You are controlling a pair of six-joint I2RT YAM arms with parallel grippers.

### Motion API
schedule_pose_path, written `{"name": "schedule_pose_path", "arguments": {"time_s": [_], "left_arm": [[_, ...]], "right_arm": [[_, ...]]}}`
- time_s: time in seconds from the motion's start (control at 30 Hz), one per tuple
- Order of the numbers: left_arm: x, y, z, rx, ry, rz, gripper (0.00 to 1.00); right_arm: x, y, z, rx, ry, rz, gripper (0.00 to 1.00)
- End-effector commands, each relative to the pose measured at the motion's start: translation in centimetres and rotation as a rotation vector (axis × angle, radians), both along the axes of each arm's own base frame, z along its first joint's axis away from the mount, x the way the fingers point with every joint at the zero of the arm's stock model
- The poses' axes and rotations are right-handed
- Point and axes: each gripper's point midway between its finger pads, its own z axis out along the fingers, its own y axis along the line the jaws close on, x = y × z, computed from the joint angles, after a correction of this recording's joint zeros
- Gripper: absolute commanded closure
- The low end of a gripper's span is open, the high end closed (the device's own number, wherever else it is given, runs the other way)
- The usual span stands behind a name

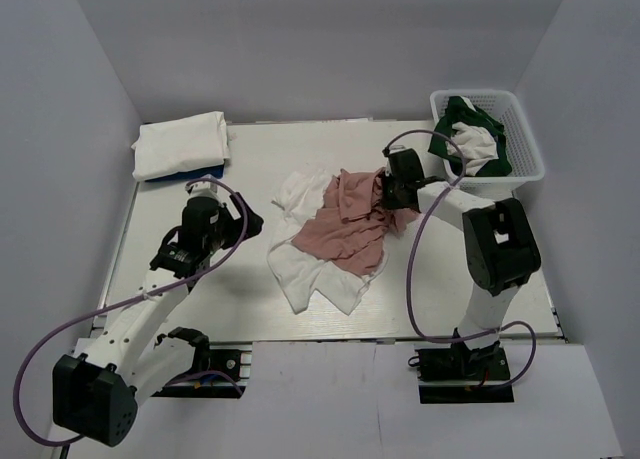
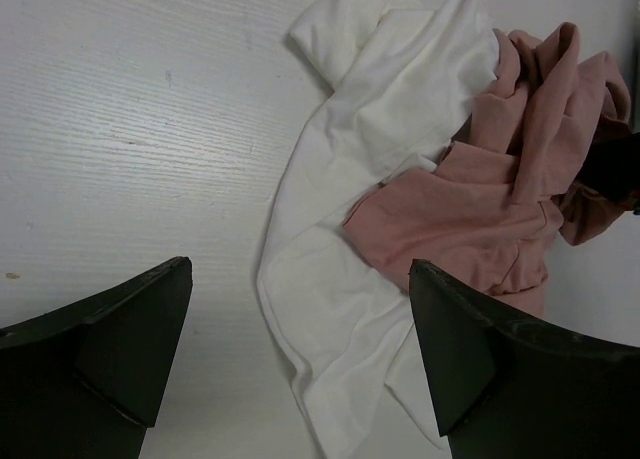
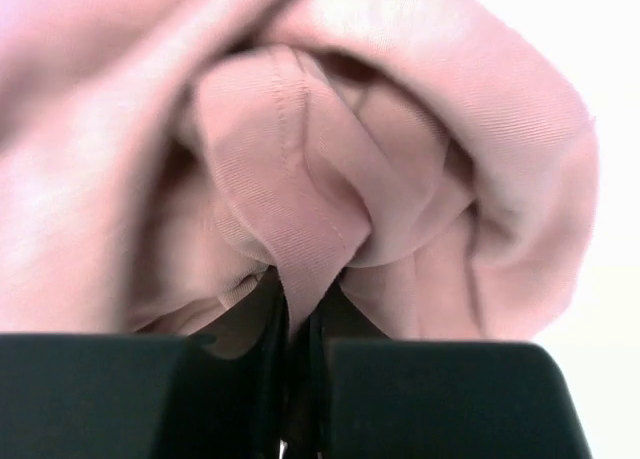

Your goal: Fold and stack the t-shirts

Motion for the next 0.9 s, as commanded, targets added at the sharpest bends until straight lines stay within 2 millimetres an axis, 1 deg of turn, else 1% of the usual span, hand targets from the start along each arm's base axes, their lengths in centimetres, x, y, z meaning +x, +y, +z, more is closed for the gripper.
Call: {"name": "schedule_pose_path", "arguments": {"time_s": [0.0,0.03,0.07,0.1,0.13,0.17,0.2,0.23,0.27,0.3,0.33,0.37,0.43,0.47,0.5,0.53,0.57,0.6,0.63,0.67,0.7,0.73,0.77,0.8,0.83,0.87], "left_arm": [[-0.4,0.2,1.3,-0.011,-0.039,0.007,0.01],[-0.4,0.2,1.5,-0.014,-0.048,0.007,0.01],[-0.6,0.3,1.1,-0.011,-0.039,0.007,0.01],[-0.4,0.2,1.3,-0.015,-0.049,0.007,0.01],[-0.5,0.0,1.3,-0.019,-0.048,-0.001,0.01],[-0.5,0.1,1.3,-0.012,-0.050,-0.006,0.01],[-0.5,0.1,1.3,-0.012,-0.050,-0.006,0.01],[-0.5,0.1,1.3,-0.012,-0.050,-0.006,0.01],[-0.5,0.1,1.3,-0.012,-0.050,-0.006,0.01],[-0.6,-0.1,1.3,-0.016,-0.048,-0.014,0.01],[-0.4,-0.1,1.5,-0.019,-0.057,-0.014,0.01],[-0.6,-0.1,1.1,-0.016,-0.049,-0.014,0.01],[-0.6,-0.1,1.1,-0.016,-0.048,-0.014,0.01],[-0.6,-0.1,1.1,-0.016,-0.048,-0.014,0.01],[-0.6,-0.1,1.1,-0.016,-0.048,-0.014,0.01],[-0.6,-0.1,1.1,-0.016,-0.048,-0.014,0.01],[-0.6,-0.1,1.1,-0.016,-0.048,-0.014,0.01],[-0.4,-0.1,1.5,-0.019,-0.057,-0.014,0.01],[-0.4,-0.1,1.5,-0.019,-0.057,-0.014,0.01],[-0.5,0.1,1.3,-0.010,-0.050,-0.003,0.01],[-0.3,0.1,1.7,-0.013,-0.059,-0.003,0.01],[-0.4,0.3,1.5,-0.006,-0.052,0.005,0.01],[-0.4,0.3,1.5,-0.006,-0.052,0.005,0.01],[-0.5,0.5,1.3,0.003,-0.044,0.014,0.01],[-0.4,0.5,1.7,0.000,-0.052,0.014,0.01],[-0.5,0.7,1.5,0.008,-0.044,0.022,0.01]], "right_arm": [[2.4,0.9,10.0,0.074,-0.256,-0.029,1.00],[2.6,0.9,13.1,0.103,-0.327,-0.026,1.00],[2.3,1.8,16.6,0.155,-0.395,0.022,1.00],[2.4,2.2,18.9,0.183,-0.446,0.048,1.00],[2.1,2.3,21.9,0.199,-0.519,0.082,1.00],[1.0,3.6,25.1,0.250,-0.576,0.175,1.00],[0.3,3.5,27.3,0.254,-0.628,0.207,1.00],[0.1,3.9,29.5,0.280,-0.688,0.241,1.00],[-1.0,3.8,33.3,0.307,-0.772,0.267,1.00],[-1.2,3.6,34.8,0.314,-0.812,0.262,1.00],[-1.2,3.3,36.2,0.315,-0.852,0.249,1.00],[-1.5,2.3,39.2,0.312,-0.924,0.209,1.00],[-1.1,0.6,41.9,0.286,-1.001,0.127,1.00],[-1.0,-0.1,44.9,0.279,-1.070,0.100,1.00],[-0.6,-1.7,46.0,0.253,-1.101,0.007,1.00],[-0.8,-3.0,49.5,0.220,-1.182,-0.020,1.00],[-0.3,-4.1,50.1,0.192,-1.198,-0.081,1.00],[0.6,-5.0,50.1,0.150,-1.201,-0.127,1.00],[0.8,-5.9,52.7,0.124,-1.258,-0.158,1.00],[1.3,-7.4,53.1,0.091,-1.269,-0.227,1.00],[3.3,-8.4,52.0,0.008,-1.250,-0.266,1.00],[2.5,-10.3,55.4,0.001,-1.324,-0.345,1.00],[2.7,-11.6,56.2,-0.023,-1.340,-0.385,1.00],[5.3,-12.4,54.3,-0.106,-1.295,-0.432,1.00],[3.9,-13.6,58.2,-0.092,-1.378,-0.480,1.00],[4.0,-14.5,59.0,-0.105,-1.401,-0.513,1.00]]}}
